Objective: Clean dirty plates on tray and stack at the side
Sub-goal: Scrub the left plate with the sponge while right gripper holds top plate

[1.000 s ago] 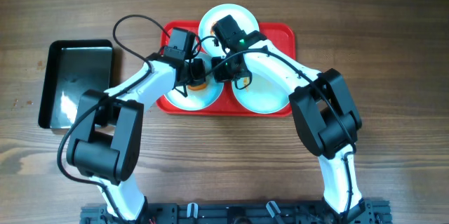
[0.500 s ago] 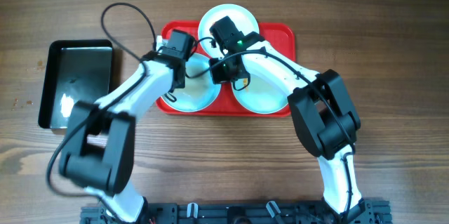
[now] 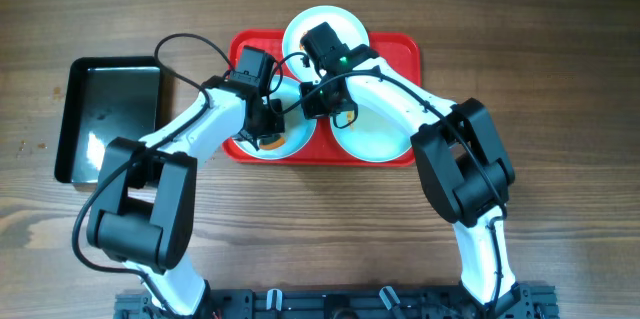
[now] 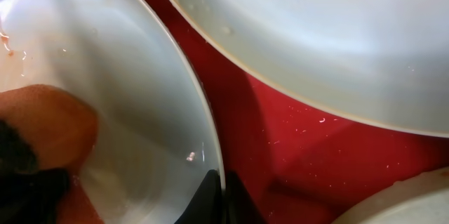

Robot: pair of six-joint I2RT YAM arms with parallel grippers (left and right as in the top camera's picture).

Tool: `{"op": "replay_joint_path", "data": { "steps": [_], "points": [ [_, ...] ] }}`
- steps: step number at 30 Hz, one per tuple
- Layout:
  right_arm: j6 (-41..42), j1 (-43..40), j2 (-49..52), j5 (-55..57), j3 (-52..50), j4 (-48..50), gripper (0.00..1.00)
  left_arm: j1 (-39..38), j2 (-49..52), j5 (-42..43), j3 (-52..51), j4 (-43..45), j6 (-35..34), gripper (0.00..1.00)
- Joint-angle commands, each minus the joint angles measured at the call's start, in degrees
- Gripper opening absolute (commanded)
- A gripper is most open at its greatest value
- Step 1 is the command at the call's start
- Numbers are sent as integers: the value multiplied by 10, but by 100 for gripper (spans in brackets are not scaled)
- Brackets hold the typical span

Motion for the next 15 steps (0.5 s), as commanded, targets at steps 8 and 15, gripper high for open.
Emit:
{"op": "replay_joint_path", "data": {
  "steps": [8,15],
  "points": [
    [-2,0,15,7,-3,-14,4,1,32,-482,2,-7,47,4],
    [-38,0,-34,-1,22,-29,4,5,-148,-247,67,-55,-6,4]
  ]
}}
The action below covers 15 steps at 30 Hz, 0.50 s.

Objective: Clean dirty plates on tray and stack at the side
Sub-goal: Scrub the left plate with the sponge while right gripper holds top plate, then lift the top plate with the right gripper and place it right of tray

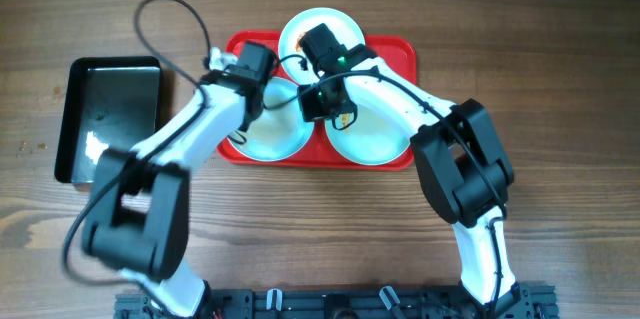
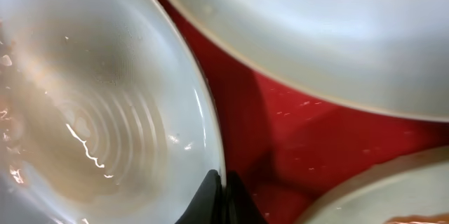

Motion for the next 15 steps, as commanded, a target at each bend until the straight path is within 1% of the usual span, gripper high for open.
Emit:
{"op": "replay_joint_path", "data": {
  "steps": [1,2,3,4,7,9,12,15],
  "points": [
    [-49,-1,-50,17,15,-3,4,15,-146,220,35,9,-25,4],
    [-70,-1,-72,36,15,-3,4,25,-178,296,35,7,-25,4],
    [-81,-1,-91,66,15,-5,4,34,-199,342,35,1,-25,4],
    [-93,-1,-109,104,15,-8,4,42,-212,363,35,-8,-25,4],
    [-133,-1,-175,228,15,-12,4,61,-214,363,32,-57,-25,4],
    [-163,1,-203,293,15,-8,4,69,-206,363,28,-69,-25,4],
    [-205,16,-221,365,15,1,4,70,-196,363,28,-73,-25,4],
    [-237,59,-222,452,15,20,4,70,-191,363,28,-73,-25,4]
  ]
}}
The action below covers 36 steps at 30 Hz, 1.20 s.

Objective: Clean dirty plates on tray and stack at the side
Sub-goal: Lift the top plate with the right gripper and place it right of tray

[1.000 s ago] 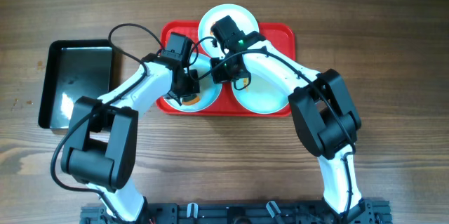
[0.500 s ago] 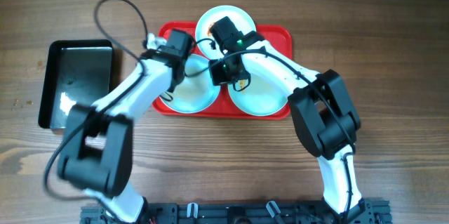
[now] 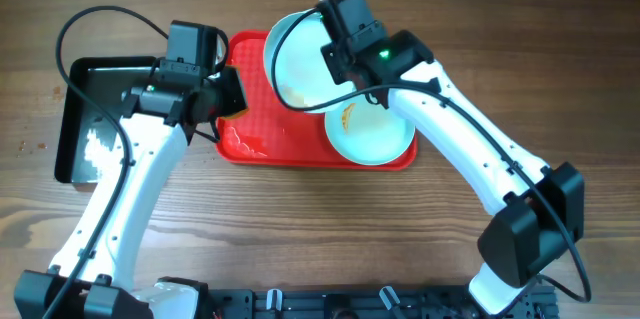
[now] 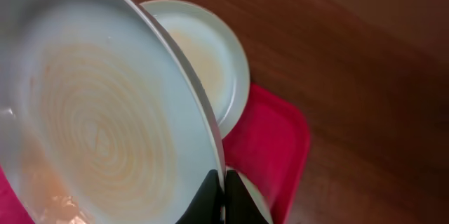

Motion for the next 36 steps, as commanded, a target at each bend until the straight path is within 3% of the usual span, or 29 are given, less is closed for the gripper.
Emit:
{"op": "replay_joint_path", "data": {
  "steps": [1,5,12,15,19,23,25,30,36],
  "points": [
    [-44,53,-11,127,11,22,4,3,7,10,-4,0,-6,4],
    [-66,116,-11,279,11,63,4,3,8,10,-4,-7,-5,4],
    [-92,131,-10,292,11,71,4,3,8,10,-4,-6,-5,4],
    [-79,131,-10,254,10,64,4,3,8,10,-4,-6,-5,4],
    [42,103,-10,113,10,27,4,3,8,10,-4,-6,-5,4],
    [151,-16,-9,-170,9,-10,4,3,8,11,-4,-6,-5,4],
    [186,-106,-8,-244,4,-24,4,3,8,11,-4,-6,-5,4],
    [186,-289,19,-343,4,-57,4,3,8,11,-4,-6,-5,4],
    [182,-464,80,-318,4,-63,4,3,8,10,-4,-6,-5,4]
  ]
}}
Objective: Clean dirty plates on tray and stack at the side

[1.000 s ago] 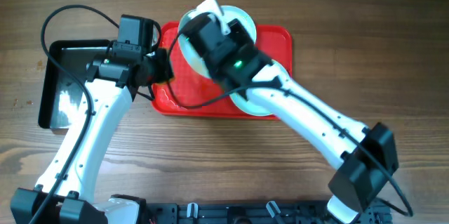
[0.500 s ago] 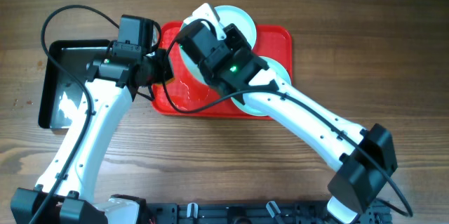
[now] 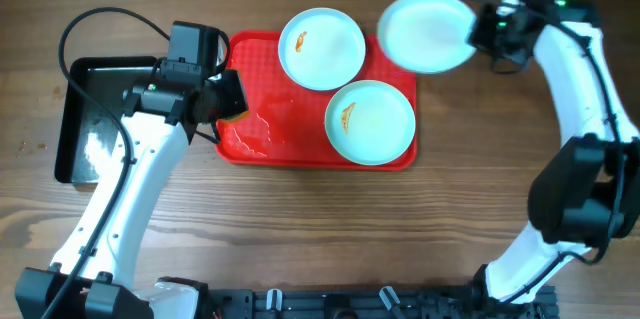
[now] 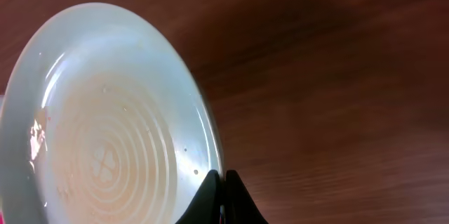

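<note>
In the overhead view my right gripper (image 3: 482, 31) is shut on the rim of a white plate (image 3: 425, 31). It holds the plate over the table, just past the back right corner of the red tray (image 3: 272, 137). The right wrist view shows that plate (image 4: 105, 126) with a faint film and droplets, its rim pinched between my fingertips (image 4: 210, 185). Two white plates lie on the tray, a back one (image 3: 321, 47) and a front one (image 3: 369, 122), each with an orange smear. My left gripper (image 3: 232, 104) hangs at the tray's left edge, shut on an orange sponge (image 3: 237, 116).
A black rectangular tray (image 3: 105, 119) lies on the wooden table left of the red tray, under the left arm. The red tray's front left part is wet and bare. Bare wood lies right of the red tray, below the held plate.
My right gripper has carried the plate from above the tray's back to the right, beyond the tray's right edge. The back plate on the tray now shows whole. The left arm has not moved.
First my left gripper pressed the sponge into the front left plate while my right gripper pinched that plate's rim. Then the sponge was off the plate. Later the plate hung tilted over the tray's back, the left gripper at the tray's left edge. Now it is right of the tray.
</note>
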Robot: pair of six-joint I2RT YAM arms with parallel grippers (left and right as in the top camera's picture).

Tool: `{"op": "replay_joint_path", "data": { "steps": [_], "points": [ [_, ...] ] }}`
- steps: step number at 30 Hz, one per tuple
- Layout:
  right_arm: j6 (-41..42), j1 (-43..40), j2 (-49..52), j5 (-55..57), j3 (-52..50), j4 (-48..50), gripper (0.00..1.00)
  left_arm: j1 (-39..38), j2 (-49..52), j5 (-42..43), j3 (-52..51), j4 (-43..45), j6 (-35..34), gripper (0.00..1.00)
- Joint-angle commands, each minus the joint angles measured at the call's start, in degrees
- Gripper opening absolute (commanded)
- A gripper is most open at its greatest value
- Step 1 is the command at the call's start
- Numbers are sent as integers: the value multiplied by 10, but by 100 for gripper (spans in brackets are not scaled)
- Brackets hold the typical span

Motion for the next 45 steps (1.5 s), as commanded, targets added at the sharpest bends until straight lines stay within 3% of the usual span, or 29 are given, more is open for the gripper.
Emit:
{"op": "replay_joint_path", "data": {
  "steps": [1,10,14,15,16,17,18,19,23,29,31,34,36,38,40,45],
  "points": [
    [6,-53,41,25,3,-1,4,3,5,6,-4,2,-5,4],
    [5,-105,110,88,5,-14,4,3,5,6,-4,1,-5,4],
    [-22,-104,82,-24,5,-55,21,3,5,6,-4,2,-5,4],
    [-46,-101,69,-72,6,-57,29,3,5,6,-4,2,-5,4],
    [-50,-91,33,-121,9,-67,47,3,5,6,-4,2,-5,4],
    [-57,-83,16,-156,10,-65,50,3,5,6,-4,2,-5,4],
    [-69,-59,-14,-202,10,-50,71,3,5,6,-4,2,-5,4],
    [-69,-41,-24,-202,10,-35,100,3,5,6,-4,3,-5,4],
    [-62,90,-6,-171,10,80,99,3,5,6,-4,5,-5,4],
    [43,263,89,113,10,179,96,3,5,7,-12,5,-5,4],
    [86,281,117,130,10,182,75,3,5,7,-14,4,-5,4],
    [93,284,150,106,10,182,73,3,5,7,-14,4,-5,4],
    [96,284,169,87,10,182,64,3,5,7,-14,7,-5,4],
    [95,285,188,83,10,189,63,3,5,7,-14,11,-5,4],
    [94,285,190,79,10,195,39,3,5,7,-14,9,-5,4],
    [50,286,190,-3,10,201,4,3,5,7,-14,8,-5,4]
  ]
}}
